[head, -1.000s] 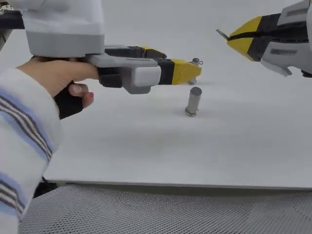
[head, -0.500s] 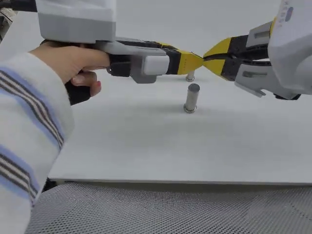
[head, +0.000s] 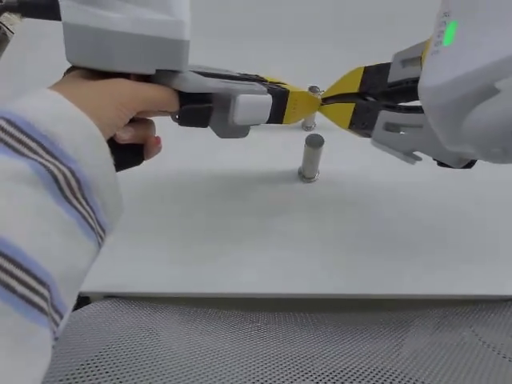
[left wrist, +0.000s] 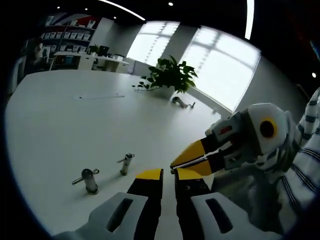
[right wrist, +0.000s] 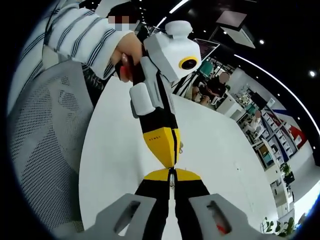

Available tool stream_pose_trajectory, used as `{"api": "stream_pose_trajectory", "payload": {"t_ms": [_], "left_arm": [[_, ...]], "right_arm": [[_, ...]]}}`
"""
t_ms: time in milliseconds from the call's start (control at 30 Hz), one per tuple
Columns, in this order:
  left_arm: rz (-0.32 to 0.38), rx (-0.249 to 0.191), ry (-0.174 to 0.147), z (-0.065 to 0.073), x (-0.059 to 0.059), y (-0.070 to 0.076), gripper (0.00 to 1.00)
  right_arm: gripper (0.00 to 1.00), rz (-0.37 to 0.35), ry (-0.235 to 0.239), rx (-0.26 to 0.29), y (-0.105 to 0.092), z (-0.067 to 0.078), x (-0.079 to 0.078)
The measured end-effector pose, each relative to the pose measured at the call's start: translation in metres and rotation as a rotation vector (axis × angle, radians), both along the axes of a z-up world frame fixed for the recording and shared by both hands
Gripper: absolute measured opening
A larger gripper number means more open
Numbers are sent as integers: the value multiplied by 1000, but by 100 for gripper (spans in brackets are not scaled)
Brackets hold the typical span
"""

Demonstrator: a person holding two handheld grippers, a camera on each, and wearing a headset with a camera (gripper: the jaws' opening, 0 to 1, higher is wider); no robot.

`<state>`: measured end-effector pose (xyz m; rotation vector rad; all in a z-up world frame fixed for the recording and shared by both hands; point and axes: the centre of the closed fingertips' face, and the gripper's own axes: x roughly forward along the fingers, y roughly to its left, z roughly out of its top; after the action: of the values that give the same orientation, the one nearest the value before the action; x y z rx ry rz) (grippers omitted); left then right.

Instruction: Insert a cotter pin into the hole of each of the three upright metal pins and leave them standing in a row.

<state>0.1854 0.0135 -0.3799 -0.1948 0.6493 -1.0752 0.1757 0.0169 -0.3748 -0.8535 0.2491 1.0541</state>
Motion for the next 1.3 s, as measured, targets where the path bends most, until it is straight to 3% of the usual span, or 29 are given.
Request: {"api": "stream_pose_trajectory", "payload": {"t_ms": [167, 500, 600, 933, 1000, 1033, 1133, 1300], "left_arm": [[-6, -21, 15, 1, -3, 0, 0], [-1, -11, 29, -1, -8, 3, 0], [17, -13, 83, -3, -9, 3, 0], [11, -4, 87, -4, -13, 2, 0], [2, 8, 71, -4, -14, 3, 0], [-4, 20, 68, -5, -15, 4, 0], [-20, 38, 48, -6, -19, 7, 0], [-57, 42, -33, 1, -22, 10, 0]], "right_arm": [[0, 3, 2, 1, 2, -1, -1], [0, 22, 2, -8, 6, -6, -6], [0, 29, 2, -12, 5, -7, -7], [0, 31, 40, 24, 7, -8, -10], [1, 19, 42, 38, 8, -8, -10], [6, -10, 82, 32, 0, -14, -11], [14, -14, 99, 54, -2, -14, -6], [16, -11, 217, 100, -3, -20, -14]]}}
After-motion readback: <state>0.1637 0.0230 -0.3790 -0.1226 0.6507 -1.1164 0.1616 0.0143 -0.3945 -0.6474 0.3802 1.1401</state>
